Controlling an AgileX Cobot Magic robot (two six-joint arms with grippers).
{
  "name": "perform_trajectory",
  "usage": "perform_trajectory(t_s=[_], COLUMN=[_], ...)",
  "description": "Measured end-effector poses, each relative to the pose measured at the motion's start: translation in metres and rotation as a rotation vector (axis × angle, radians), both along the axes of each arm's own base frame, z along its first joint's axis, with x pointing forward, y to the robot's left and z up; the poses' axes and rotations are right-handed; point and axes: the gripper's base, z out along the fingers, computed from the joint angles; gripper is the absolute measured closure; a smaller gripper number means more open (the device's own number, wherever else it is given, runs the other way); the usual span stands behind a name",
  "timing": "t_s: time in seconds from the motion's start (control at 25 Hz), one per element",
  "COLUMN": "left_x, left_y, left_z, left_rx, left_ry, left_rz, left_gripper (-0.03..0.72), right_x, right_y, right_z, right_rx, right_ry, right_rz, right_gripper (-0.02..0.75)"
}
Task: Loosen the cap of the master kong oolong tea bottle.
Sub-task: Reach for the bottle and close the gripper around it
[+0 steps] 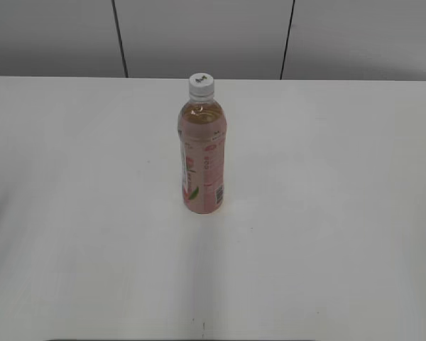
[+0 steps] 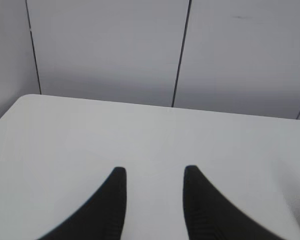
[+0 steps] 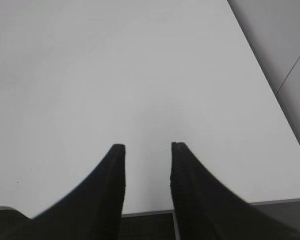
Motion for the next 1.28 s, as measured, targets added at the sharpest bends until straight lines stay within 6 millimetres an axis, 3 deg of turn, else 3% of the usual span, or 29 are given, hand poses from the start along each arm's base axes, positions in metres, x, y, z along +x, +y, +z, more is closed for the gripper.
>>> perform_trajectory(t_s=[0.24,0.44,0.64,0.88,1.08,1.28], left_x=[0.048,0.081,0.094,0.096,0.104,0.115], left_y=[0.000,-0.020,-0.054,-0.073,-0.082,-0.087], left_z=[-0.039,-0.073,-0.096,-0.134,-0.136,-0.130], left_rx=[0.073,0.194,0.216,0.182,0.177,0.124], left_ry=[0.111,0.113,-0.067,0.013,-0.006,-0.022], left_rz=[-0.018,-0.213,-0.543,-0.799,-0.916,-0.972], left_gripper=[0.442,0.444,0.443,0.443,0.427,0.250], right_x=[0.000,0.000,0.000,0.000,0.000,0.000], right_y=[0.000,0.000,0.000,0.000,0.000,0.000], right_z=[0.000,0.000,0.000,0.000,0.000,0.000], right_rx=[0.000,0.000,0.000,0.000,0.000,0.000], right_ry=[0.000,0.000,0.000,0.000,0.000,0.000], right_rz=[0.000,0.000,0.000,0.000,0.000,0.000], right_gripper=[0.496,0.496,0.496,0.496,0.496,0.496])
